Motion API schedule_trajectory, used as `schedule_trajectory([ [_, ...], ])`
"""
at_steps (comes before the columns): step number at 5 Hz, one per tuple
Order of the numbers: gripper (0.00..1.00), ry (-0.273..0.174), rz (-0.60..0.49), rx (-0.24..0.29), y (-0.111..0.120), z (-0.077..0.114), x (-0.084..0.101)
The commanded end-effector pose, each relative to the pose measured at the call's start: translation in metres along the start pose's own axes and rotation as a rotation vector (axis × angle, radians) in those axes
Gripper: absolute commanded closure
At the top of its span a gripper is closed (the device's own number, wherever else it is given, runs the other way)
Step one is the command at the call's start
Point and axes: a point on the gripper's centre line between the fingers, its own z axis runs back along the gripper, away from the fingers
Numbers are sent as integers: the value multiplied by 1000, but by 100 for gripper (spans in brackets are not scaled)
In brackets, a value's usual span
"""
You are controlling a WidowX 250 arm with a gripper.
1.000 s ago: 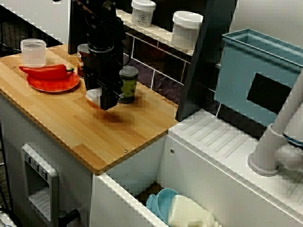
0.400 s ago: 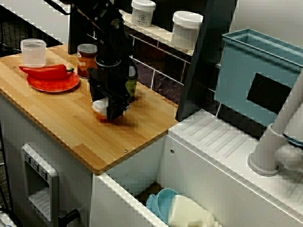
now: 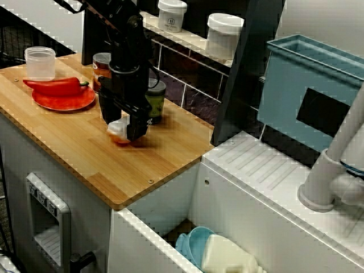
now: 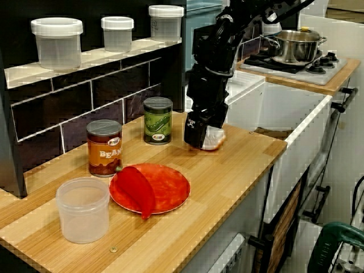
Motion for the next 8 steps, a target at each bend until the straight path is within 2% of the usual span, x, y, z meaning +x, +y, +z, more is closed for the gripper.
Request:
schedule_trajectory([
  [1,0,-42,50,-29,28,36,20],
  [2,0,-26,99,-68,44,51,23],
  [3,0,-34,155,-96,65,61,21],
  [4,0,-65,174,-97,86,68,21],
  [5,0,-112,151,-81,104,66,21],
  [6,0,-117,110,-50,111,53,20],
  [7,0,-136,74,-31,120,49,20],
  [8,0,-127,50,-13,134,45,22],
])
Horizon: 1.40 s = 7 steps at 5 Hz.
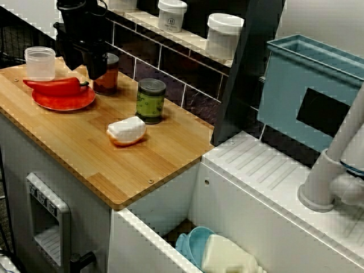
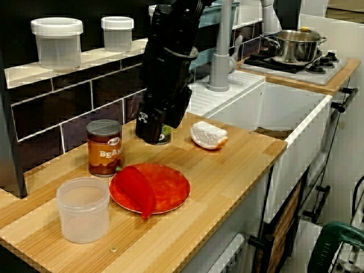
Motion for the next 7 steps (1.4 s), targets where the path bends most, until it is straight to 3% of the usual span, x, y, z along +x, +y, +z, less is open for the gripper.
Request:
schedule_trajectory([
  [1,0,-35,-66,32,33,2,8],
  [2,0,-40,-87,39,40,-1,7],
  [3,0,-27,-135,80,48,-3,8],
  [4,0,-28,-140,78,57,-5,10],
  [7,0,-30,-175,124,63,-18,2],
])
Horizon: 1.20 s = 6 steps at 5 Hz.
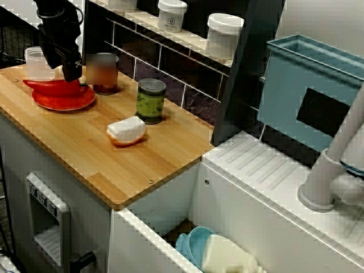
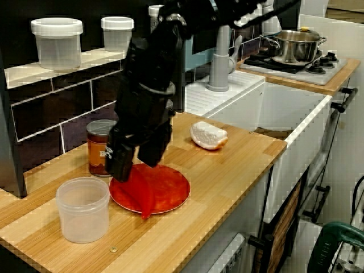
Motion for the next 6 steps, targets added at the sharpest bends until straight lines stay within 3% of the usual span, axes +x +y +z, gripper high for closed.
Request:
schedule_trajectory([
  [1,0,-15,1,43,13,3,6],
  [5,0,-11,69,75,9,-16,10],
  [6,71,0,71,72,8,-20,12],
])
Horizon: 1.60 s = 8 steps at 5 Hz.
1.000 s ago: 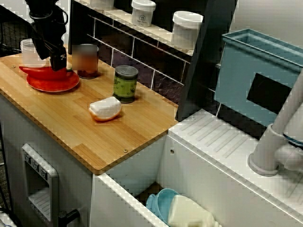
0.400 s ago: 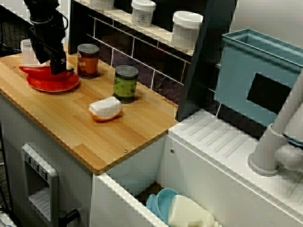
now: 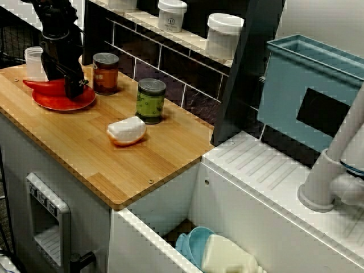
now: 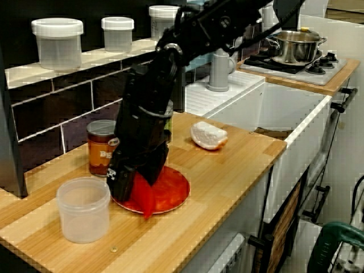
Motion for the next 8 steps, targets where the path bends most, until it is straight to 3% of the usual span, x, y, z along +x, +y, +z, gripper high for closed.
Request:
schedule_trajectory([
  [1,100,-31,12,25,12,9,19],
  [4,100,3,21,-31,5,27,30],
  [6,100,20,-35,-75,-34,48,29],
  [8,100,38,-36,-89,-61,54,31],
])
